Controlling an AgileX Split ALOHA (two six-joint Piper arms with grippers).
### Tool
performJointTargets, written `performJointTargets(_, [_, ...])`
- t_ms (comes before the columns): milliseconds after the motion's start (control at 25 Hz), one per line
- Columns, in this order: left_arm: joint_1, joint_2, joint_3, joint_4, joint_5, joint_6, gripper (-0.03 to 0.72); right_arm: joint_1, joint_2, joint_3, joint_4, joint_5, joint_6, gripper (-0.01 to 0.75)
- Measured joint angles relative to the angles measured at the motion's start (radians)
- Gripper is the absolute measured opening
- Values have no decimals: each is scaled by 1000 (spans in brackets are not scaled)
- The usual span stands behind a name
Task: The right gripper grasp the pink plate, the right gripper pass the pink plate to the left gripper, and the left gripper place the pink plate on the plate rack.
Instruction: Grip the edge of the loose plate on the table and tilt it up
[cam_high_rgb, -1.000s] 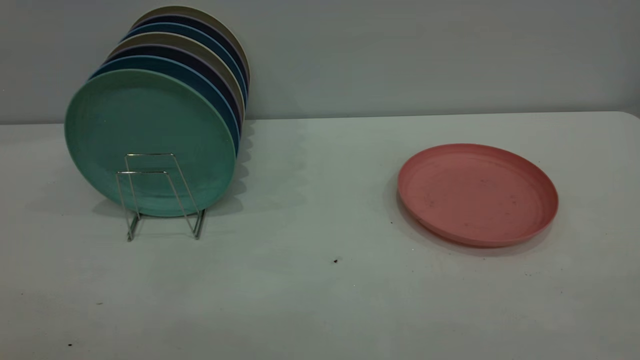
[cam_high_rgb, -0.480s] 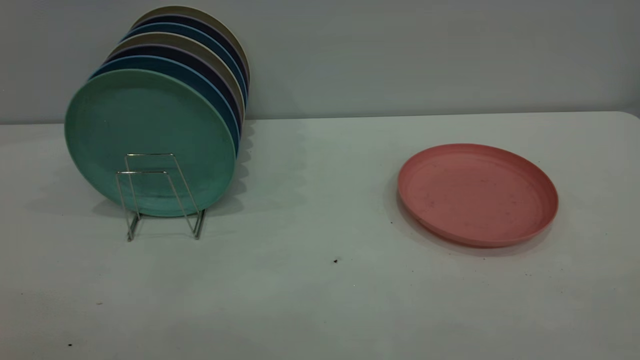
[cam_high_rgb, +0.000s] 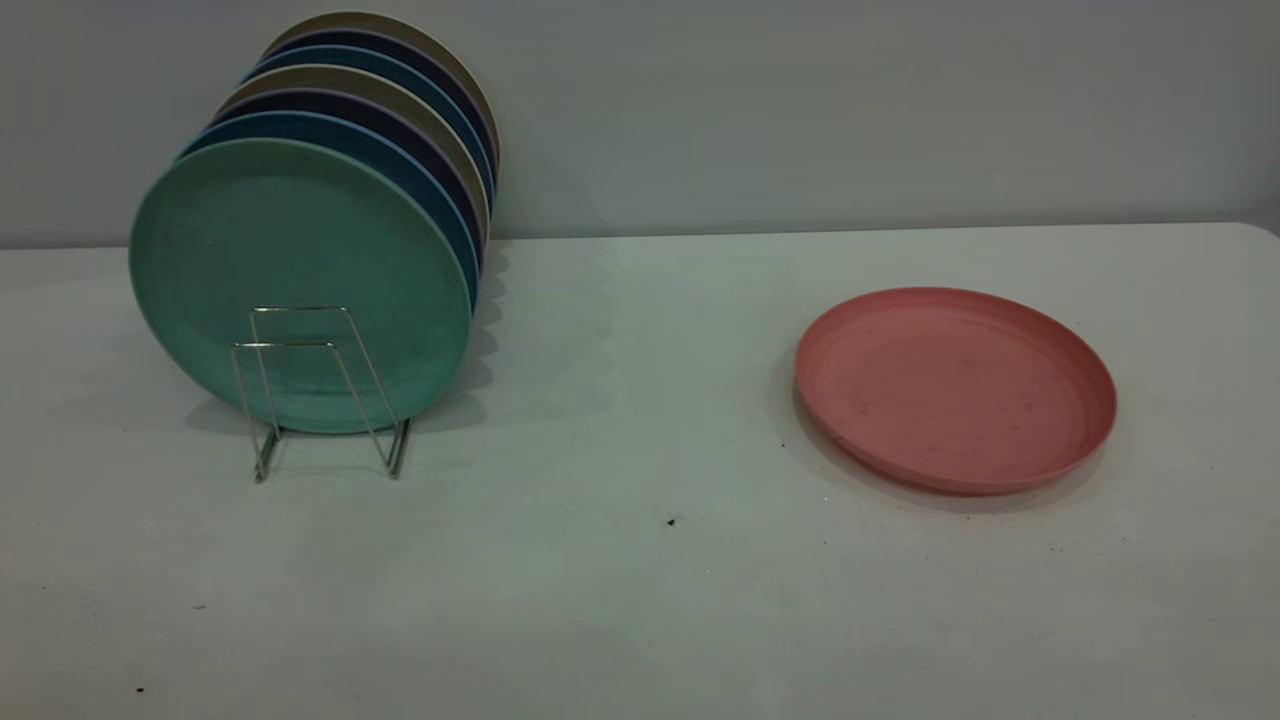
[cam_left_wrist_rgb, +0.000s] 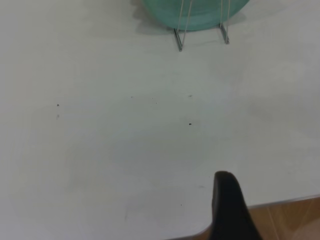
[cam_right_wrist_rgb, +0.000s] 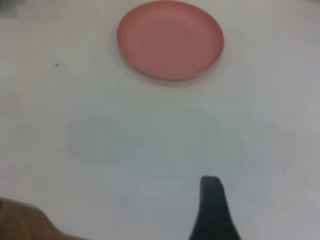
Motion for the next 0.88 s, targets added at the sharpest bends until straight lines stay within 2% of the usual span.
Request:
performJointTargets(280, [0,0,0,0,-3,0,456,0,0,0,22,0,1,545])
performJointTargets(440, [0,24,-15,-18,-52,25,454,0,0,-6,19,-26,5,521])
performJointTargets(560, [0,127,-17,-65,-117,24,454,0,33,-16,18,-119,4,517])
performJointTargets(720, [0,339,-17,-144,-274,25,454,0,180,-16,18,-220,-13,514])
performJointTargets(880, [0,559,-47,-248,-354,122,454,0,373,-16,41,-333,-25,514])
